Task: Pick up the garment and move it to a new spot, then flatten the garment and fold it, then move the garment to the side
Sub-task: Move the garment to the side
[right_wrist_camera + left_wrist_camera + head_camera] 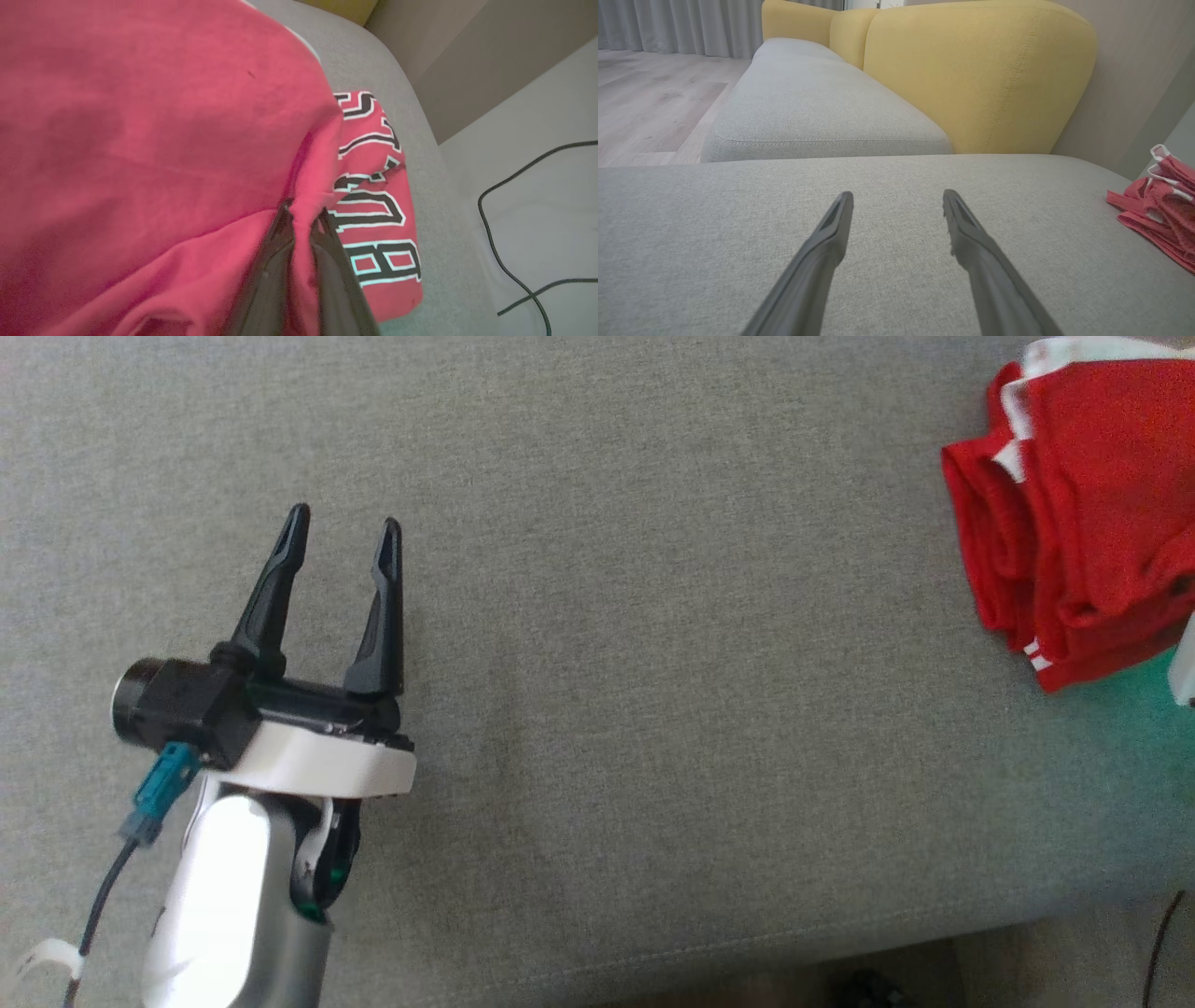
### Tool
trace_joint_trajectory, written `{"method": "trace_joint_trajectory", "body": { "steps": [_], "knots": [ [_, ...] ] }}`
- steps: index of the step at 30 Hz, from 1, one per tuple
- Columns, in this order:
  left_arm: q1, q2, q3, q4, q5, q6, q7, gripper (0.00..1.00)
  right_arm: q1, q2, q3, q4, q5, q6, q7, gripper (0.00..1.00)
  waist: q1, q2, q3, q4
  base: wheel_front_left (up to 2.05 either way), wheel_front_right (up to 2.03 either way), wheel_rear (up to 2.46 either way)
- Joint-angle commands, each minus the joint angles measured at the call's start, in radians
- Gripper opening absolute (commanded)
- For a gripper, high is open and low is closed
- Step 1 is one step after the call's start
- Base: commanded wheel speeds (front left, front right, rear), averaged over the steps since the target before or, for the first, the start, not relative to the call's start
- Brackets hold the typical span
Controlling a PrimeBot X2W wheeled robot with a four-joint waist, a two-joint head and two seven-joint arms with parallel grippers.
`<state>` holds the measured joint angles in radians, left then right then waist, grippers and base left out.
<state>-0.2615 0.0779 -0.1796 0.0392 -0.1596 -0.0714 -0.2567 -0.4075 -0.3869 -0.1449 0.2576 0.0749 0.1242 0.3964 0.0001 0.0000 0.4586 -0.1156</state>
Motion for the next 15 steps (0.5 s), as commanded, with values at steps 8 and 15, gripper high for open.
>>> {"method": "trace_joint_trajectory", "body": {
  "steps": [8, 15],
  "knots": [
    [-0.032, 0.006, 0.048, -0.015, 0.011, -0.013, -0.005, 1.0, 0.015, 0.044, -0.054, -0.021, -0.047, 0.007, -0.061, 1.0, -0.0001, 0.0, -0.015, -0.009, 0.0, 0.0, 0.0],
    [0.011, -0.002, 0.045, 0.013, 0.015, -0.011, -0.005, 1.0, 0.046, 0.101, -0.105, -0.124, -0.081, 0.007, -0.13, 1.0, -0.0001, 0.0, -0.111, -0.005, 0.0, 0.0, 0.0]
  ]
}}
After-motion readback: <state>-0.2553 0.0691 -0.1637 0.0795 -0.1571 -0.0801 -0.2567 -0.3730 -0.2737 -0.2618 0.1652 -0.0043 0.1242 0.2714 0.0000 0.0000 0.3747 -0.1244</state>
